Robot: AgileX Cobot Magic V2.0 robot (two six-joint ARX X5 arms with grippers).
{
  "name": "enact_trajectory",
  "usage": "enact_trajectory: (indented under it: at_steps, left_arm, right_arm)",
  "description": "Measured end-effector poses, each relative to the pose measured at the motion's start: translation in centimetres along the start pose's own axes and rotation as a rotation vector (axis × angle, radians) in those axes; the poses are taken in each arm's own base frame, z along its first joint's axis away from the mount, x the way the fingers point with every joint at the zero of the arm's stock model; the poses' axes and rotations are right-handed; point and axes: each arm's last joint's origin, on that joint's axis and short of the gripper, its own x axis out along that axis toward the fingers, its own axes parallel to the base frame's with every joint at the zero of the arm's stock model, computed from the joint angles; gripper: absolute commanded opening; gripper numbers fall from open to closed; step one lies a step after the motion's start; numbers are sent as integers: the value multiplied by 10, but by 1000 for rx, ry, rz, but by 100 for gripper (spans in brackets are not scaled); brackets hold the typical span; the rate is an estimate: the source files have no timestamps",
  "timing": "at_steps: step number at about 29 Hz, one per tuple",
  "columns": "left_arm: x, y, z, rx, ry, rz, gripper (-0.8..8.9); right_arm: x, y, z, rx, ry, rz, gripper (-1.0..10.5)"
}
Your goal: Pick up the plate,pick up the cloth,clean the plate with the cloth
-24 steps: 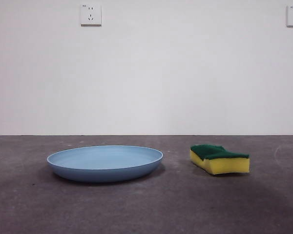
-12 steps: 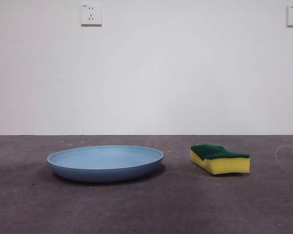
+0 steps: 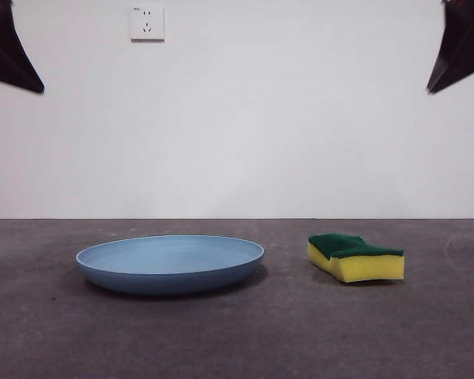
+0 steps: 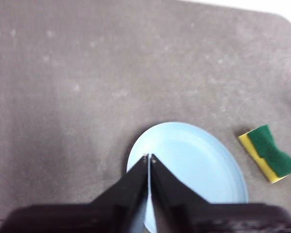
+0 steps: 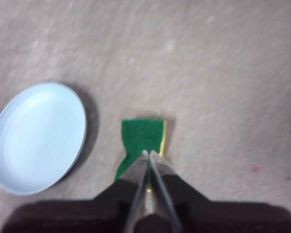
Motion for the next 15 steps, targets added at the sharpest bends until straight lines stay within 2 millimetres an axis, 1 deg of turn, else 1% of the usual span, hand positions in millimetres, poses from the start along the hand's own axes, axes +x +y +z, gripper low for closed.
enact_trajectory:
  at_steps: [1,2,3,5,7,12,13,15]
  left_arm:
    - [8,3,-2,-9,31,3,345]
    - [16,5,-5,-19,62,2,349]
    - [23,6,-8,-25,89,-1,350]
    - [38,7,-13,-30,143,-14,350]
    - [57,6,-14,-34,201,-27,345]
    - [108,6,-5,-47,349,-26,345]
    - [116,7,-5,-47,375,-10,344]
    - [134,11,-13,-36,427,32,344]
  right_arm:
    - [6,-2,-1,6,26,10,302]
    - [8,-2,-2,10,39,9,393]
    - [8,-3,-2,11,41,10,421]
    - [8,-2,-2,10,39,10,417]
    - [8,-2,-2,11,41,11,410]
    - [8,-1,-3,10,53,16,410]
    - [8,-1,-4,12,60,16,410]
    - [8,-1,-4,15,69,16,410]
